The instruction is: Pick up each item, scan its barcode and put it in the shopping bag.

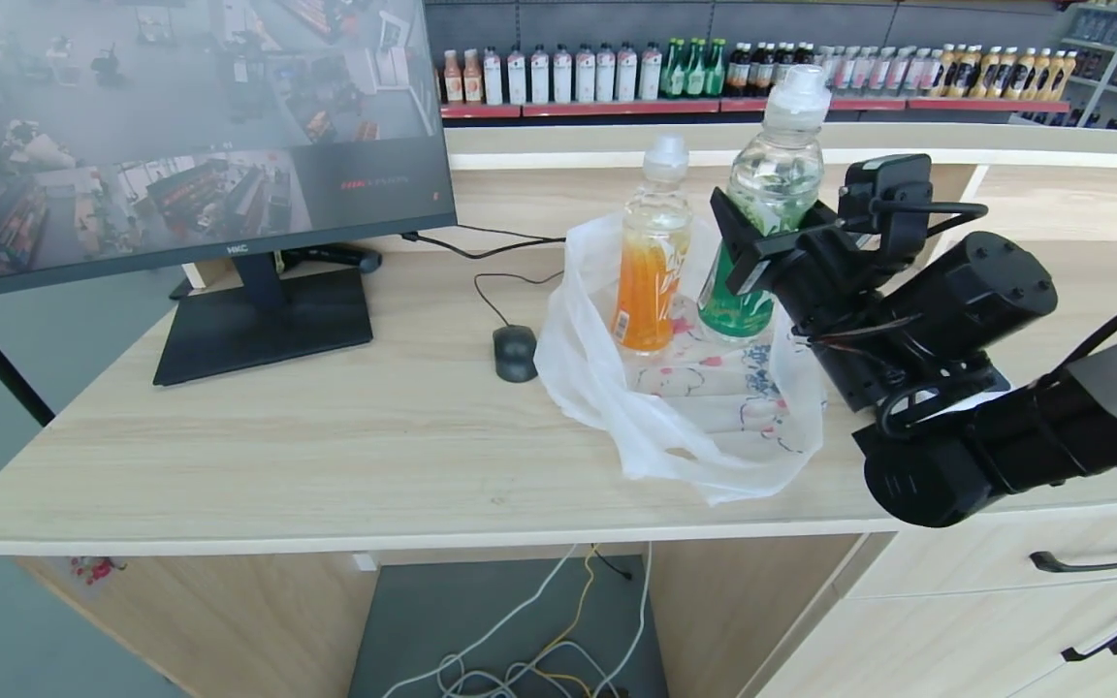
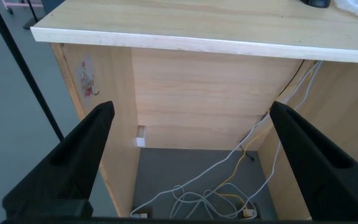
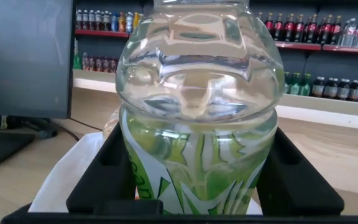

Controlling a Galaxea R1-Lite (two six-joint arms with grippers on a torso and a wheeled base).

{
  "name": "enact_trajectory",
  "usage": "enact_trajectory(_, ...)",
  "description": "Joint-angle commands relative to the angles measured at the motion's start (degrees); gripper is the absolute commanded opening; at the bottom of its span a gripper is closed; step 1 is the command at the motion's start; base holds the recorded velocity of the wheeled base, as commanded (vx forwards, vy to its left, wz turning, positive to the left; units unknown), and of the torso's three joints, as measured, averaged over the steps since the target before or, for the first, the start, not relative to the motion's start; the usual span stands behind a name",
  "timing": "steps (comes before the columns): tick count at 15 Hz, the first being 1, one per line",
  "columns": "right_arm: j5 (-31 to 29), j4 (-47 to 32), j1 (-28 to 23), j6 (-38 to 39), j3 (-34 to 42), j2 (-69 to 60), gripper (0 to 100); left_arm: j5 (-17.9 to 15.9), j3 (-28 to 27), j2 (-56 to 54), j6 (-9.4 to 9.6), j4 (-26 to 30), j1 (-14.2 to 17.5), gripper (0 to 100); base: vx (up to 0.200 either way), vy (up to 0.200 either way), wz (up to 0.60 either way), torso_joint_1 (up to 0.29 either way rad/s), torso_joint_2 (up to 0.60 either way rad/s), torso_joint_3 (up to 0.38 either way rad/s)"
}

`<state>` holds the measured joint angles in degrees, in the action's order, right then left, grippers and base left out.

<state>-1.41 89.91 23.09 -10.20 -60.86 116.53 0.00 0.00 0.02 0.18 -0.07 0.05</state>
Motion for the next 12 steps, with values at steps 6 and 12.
enact_trajectory(6,0.97,-9.31,-2.79,2.64,-8.14,3.44,0,0.0,0.0,-0.02,-0.01,-0.01,0.04,100,0.0,0.0,0.0,0.0,0.0,0.0)
enact_trajectory(12,1.33,-13.53,-5.42,2.73,-11.48,6.25,0,0.0,0.0,-0.02,-0.01,-0.01,0.04,100,0.0,0.0,0.0,0.0,0.0,0.0)
